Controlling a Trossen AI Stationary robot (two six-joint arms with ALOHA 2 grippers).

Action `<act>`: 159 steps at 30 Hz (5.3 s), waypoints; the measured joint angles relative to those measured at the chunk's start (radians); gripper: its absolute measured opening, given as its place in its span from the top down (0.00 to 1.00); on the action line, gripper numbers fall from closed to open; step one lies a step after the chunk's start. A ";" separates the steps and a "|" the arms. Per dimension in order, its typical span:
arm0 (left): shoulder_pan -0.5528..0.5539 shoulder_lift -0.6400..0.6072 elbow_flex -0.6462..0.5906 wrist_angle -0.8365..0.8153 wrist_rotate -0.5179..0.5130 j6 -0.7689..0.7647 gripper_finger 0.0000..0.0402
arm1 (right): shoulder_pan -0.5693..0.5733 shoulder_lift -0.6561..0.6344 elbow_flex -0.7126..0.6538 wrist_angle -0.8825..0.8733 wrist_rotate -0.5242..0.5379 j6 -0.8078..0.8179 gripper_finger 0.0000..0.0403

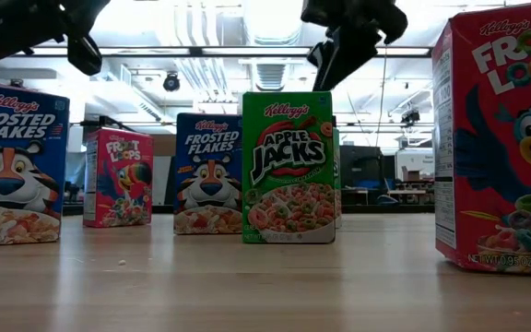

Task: Stack cereal on shelf
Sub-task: Put the top green cereal box on the shelf

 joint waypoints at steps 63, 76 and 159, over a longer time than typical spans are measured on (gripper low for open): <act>0.000 0.002 0.034 -0.018 0.000 0.098 1.00 | 0.105 0.150 0.001 0.062 -0.016 0.008 0.24; 0.000 0.001 0.034 -0.017 0.000 0.098 1.00 | 0.107 0.222 -0.001 0.060 -0.016 0.004 0.30; 0.000 0.002 0.034 -0.017 0.000 0.090 1.00 | -0.401 0.311 0.626 -0.142 0.078 -0.092 0.52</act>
